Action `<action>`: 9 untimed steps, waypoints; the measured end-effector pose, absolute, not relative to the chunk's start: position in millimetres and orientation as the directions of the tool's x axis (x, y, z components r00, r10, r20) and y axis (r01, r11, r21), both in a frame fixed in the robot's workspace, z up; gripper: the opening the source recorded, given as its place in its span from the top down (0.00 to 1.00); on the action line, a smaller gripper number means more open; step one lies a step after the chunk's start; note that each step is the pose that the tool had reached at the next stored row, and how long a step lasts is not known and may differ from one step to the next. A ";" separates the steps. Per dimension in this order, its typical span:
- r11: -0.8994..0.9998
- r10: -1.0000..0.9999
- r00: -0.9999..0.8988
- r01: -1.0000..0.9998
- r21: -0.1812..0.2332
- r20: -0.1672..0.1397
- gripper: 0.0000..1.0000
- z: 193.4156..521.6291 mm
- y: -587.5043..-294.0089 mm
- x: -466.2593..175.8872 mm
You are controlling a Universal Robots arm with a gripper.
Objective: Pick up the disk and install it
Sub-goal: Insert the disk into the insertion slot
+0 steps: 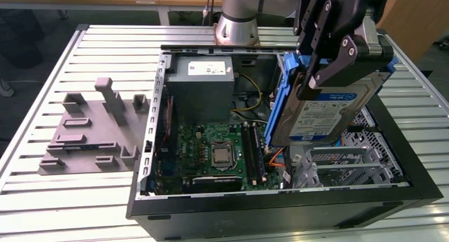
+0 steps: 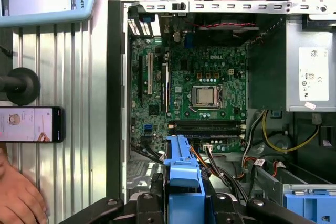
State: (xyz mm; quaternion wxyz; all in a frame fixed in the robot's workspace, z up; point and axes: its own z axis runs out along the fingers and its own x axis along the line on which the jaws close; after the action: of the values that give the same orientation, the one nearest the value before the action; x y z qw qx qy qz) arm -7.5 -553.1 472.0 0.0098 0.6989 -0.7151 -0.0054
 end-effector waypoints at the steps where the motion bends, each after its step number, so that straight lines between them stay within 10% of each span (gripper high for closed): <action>1: 0.023 -1.000 -0.023 -1.000 0.021 0.006 0.64 472.0 -553.1 -7.5; 9: 0.023 -1.000 -0.023 -1.000 0.021 0.006 0.64 472.0 -553.1 -7.3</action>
State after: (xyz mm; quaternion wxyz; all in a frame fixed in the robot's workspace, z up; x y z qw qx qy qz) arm -7.3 -553.1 472.0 0.0098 0.6989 -0.7152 -0.0054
